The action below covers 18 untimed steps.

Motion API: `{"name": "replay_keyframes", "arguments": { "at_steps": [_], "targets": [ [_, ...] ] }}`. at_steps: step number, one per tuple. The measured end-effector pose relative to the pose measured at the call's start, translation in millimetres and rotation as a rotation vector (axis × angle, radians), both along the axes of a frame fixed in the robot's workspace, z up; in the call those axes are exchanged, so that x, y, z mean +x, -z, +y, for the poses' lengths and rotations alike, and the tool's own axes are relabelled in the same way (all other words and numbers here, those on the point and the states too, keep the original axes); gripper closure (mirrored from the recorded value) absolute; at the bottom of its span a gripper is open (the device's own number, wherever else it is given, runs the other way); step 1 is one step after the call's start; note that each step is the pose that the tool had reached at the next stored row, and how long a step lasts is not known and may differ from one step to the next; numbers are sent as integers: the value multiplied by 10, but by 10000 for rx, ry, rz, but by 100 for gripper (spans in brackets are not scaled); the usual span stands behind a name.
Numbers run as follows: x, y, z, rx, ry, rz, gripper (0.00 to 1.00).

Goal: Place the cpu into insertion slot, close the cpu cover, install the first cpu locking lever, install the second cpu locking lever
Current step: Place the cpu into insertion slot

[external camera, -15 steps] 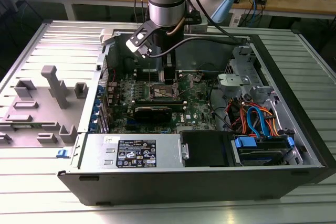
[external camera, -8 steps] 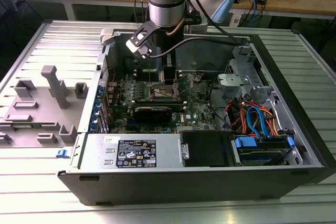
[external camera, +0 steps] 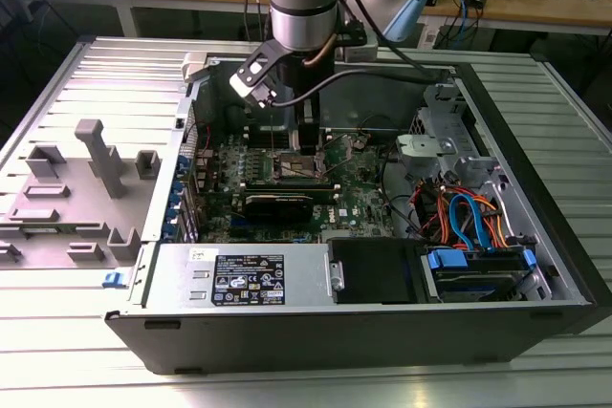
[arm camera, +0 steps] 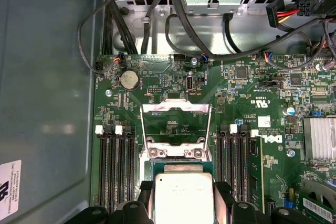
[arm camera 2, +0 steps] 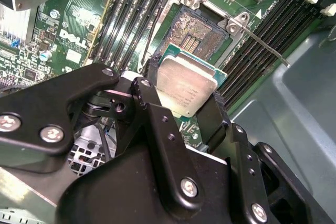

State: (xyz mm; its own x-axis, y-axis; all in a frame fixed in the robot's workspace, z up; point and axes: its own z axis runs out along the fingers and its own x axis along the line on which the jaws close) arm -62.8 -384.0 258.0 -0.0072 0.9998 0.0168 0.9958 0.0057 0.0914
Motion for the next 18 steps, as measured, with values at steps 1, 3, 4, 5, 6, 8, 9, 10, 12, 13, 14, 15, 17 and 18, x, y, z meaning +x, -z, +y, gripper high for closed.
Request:
{"name": "replay_keyframes", "arguments": {
  "at_steps": [1, 3, 4, 5, 6, 8, 9, 10, 12, 13, 14, 15, 17, 18],
  "targets": [
    [0, 11, 0, -1, 4, -9, 46],
    [-13, 61, 0, -1, 12, -21, 46],
    [-27, 88, 0, -1, 11, -28, 46],
    [-38, 107, 0, -1, 11, -33, 46],
    [-51, 126, 0, -2, 11, -38, 46],
    [-66, 158, 1, -1, 9, -41, 46],
    [-74, 175, 2, -2, -3, -41, 46],
    [-78, 188, 4, -2, -46, -40, 46],
    [-82, 223, 5, -2, -347, -41, 46],
    [-86, 239, 5, -1, -407, -42, 46],
    [-90, 258, 10, -1, -431, -40, 46],
    [-89, 266, 12, 4, -434, -41, 46],
    [-89, 290, 18, 19, -433, -41, 46],
    [-90, 311, 24, 21, -431, -42, 46]
  ]
}}
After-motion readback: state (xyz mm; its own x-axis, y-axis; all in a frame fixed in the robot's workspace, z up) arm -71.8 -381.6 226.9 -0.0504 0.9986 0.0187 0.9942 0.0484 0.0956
